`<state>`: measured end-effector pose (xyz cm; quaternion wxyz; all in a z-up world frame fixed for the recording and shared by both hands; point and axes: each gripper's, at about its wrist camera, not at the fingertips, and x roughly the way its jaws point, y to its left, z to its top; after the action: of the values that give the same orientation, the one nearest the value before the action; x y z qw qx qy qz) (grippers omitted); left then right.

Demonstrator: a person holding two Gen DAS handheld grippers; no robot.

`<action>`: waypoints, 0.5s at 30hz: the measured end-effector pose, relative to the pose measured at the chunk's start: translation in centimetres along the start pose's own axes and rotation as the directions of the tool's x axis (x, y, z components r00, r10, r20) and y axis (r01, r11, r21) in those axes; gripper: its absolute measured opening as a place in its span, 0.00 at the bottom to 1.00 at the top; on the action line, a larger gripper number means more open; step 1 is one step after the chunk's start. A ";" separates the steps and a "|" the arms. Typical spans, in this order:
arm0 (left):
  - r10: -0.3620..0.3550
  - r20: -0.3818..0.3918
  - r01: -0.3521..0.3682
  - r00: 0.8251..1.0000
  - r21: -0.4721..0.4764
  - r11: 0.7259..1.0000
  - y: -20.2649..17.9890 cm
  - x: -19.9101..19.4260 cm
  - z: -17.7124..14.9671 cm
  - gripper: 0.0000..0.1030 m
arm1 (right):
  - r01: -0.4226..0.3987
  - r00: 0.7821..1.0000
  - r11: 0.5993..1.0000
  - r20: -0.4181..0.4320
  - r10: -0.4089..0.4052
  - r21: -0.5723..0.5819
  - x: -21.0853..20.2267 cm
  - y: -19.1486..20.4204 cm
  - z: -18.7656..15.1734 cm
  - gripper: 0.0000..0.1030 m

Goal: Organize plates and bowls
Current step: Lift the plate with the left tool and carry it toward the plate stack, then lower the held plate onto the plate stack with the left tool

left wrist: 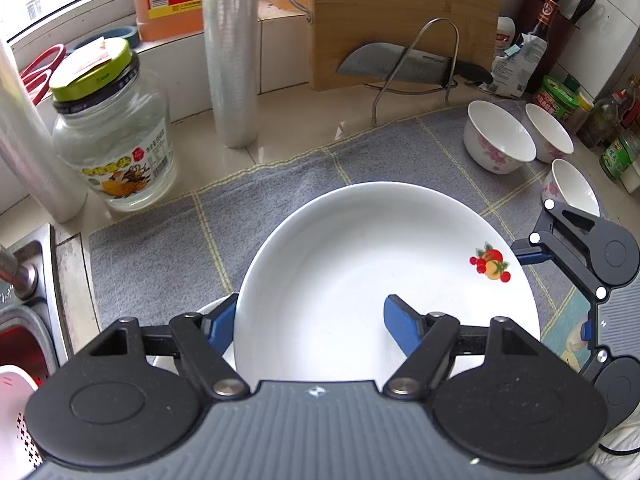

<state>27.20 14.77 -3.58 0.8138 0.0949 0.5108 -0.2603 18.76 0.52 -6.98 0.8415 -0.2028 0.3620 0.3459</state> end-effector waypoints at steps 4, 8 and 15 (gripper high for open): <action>0.005 -0.003 -0.006 1.000 -0.032 0.999 1.0 -0.2 -1.4 0.72 | -0.024 1.000 1.000 -0.007 0.024 -0.019 0.6 0.9 0.5 1.00; 0.003 -0.004 -0.003 1.000 -0.057 0.998 1.6 -0.3 -2.5 0.72 | -0.044 0.999 0.999 -0.022 0.043 -0.032 1.4 1.5 0.7 1.00; -0.003 -0.009 0.002 1.000 -0.099 0.995 2.9 -0.1 -3.9 0.72 | -0.061 0.997 0.997 -0.040 0.059 -0.055 1.7 2.9 1.0 1.00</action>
<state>25.65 18.90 -5.65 0.8149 0.0553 0.5269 -0.2352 17.94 3.86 -7.85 0.8177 -0.2220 0.3744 0.3768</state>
